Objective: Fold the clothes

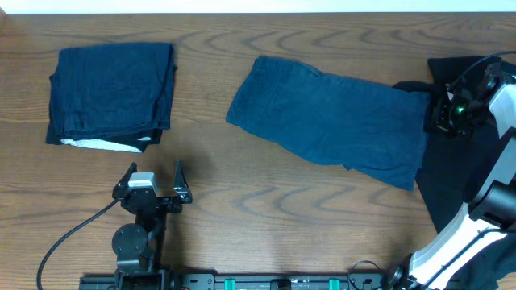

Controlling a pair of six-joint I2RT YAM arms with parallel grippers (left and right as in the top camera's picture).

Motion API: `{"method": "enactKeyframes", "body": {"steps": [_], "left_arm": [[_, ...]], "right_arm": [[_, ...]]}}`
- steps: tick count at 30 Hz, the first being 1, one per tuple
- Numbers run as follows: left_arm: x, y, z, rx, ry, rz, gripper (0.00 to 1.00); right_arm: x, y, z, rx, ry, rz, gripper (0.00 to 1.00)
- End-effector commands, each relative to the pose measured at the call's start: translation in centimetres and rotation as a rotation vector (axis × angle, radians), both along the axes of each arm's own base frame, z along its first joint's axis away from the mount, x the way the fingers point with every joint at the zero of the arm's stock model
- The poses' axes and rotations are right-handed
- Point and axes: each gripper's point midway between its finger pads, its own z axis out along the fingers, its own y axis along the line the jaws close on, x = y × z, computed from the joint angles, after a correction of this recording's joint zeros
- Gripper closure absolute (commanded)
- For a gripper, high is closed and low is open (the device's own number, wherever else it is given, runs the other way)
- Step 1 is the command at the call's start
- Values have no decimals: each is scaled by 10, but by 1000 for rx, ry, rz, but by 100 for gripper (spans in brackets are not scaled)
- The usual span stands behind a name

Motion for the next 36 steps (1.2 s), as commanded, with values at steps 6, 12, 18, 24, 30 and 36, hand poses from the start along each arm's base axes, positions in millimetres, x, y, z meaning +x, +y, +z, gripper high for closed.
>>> {"method": "enactKeyframes", "body": {"steps": [6, 12, 18, 24, 30, 36], "left_arm": [[1, -7, 7, 10, -45, -38, 2], [-3, -35, 43, 22, -145, -203, 2], [5, -46, 77, 5, -61, -270, 2], [45, -58, 80, -56, 246, -337, 2], [101, -88, 56, -70, 529, -413, 2], [134, -134, 4, -58, 747, -509, 2]], "right_arm": [[0, 3, 1, 24, 2, -13, 99], [1, 2, 1, 22, -2, -14, 99], [4, 1, 1, 18, -12, -27, 99], [4, 2, 1, 19, -10, -24, 99], [3, 3, 1, 20, -6, -23, 99], [3, 2, 0, 17, -4, -22, 95]]}}
